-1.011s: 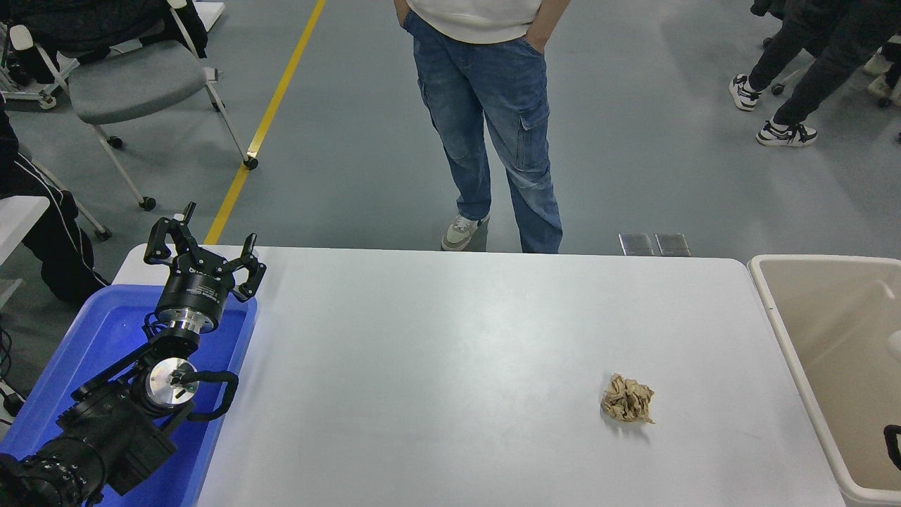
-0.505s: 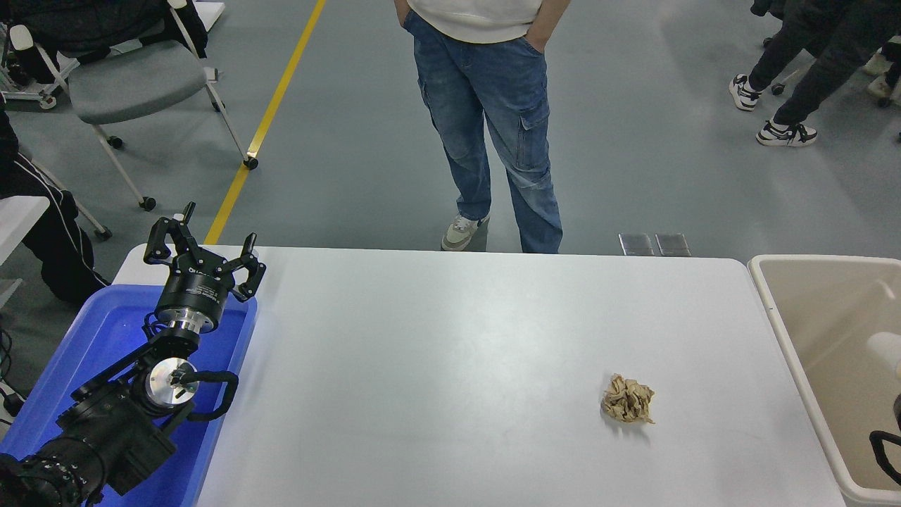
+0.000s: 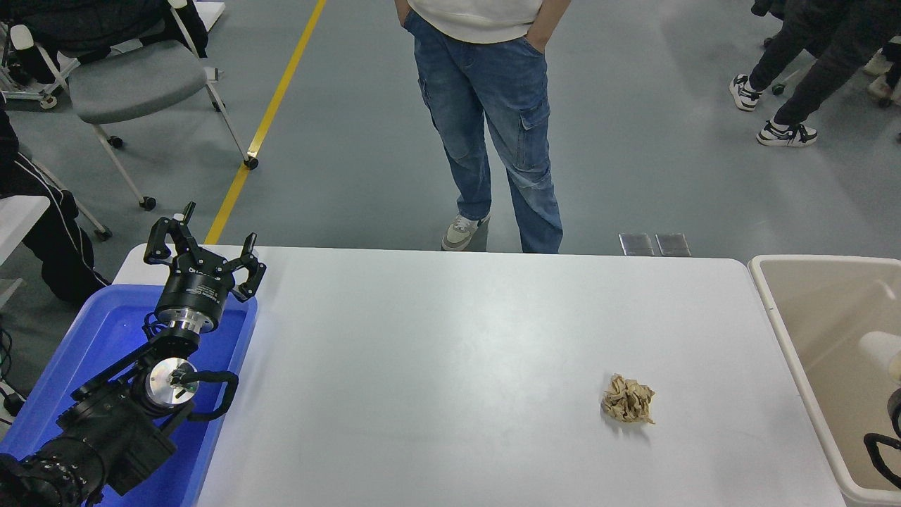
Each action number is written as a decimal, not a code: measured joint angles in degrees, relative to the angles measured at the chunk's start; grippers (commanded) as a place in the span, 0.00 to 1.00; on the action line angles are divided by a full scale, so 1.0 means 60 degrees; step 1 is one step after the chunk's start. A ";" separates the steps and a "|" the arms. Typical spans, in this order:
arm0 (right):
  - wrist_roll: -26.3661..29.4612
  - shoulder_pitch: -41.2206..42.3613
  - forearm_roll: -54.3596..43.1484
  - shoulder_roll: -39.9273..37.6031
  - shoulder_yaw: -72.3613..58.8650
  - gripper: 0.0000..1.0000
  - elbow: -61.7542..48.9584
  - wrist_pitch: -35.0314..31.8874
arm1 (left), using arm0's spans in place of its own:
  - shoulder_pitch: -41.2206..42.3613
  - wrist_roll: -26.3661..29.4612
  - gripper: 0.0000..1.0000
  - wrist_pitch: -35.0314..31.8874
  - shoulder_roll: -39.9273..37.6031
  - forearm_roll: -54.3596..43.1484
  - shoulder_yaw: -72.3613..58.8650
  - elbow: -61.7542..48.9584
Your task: Dispose of the paper cup in the dustbin
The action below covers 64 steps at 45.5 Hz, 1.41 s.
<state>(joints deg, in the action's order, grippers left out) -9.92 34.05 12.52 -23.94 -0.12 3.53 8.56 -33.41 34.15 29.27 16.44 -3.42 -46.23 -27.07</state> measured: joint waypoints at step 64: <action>-0.0606 0.0517 0.0098 -0.0570 0.3227 0.99 0.0022 -0.2855 | 0.0000 -0.0007 1.00 0.0000 0.0000 -0.0002 0.0000 0.0000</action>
<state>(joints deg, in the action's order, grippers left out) -13.55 37.15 13.11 -27.36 19.25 3.66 -8.56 -33.41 34.10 29.27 16.43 -3.43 -46.23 -27.07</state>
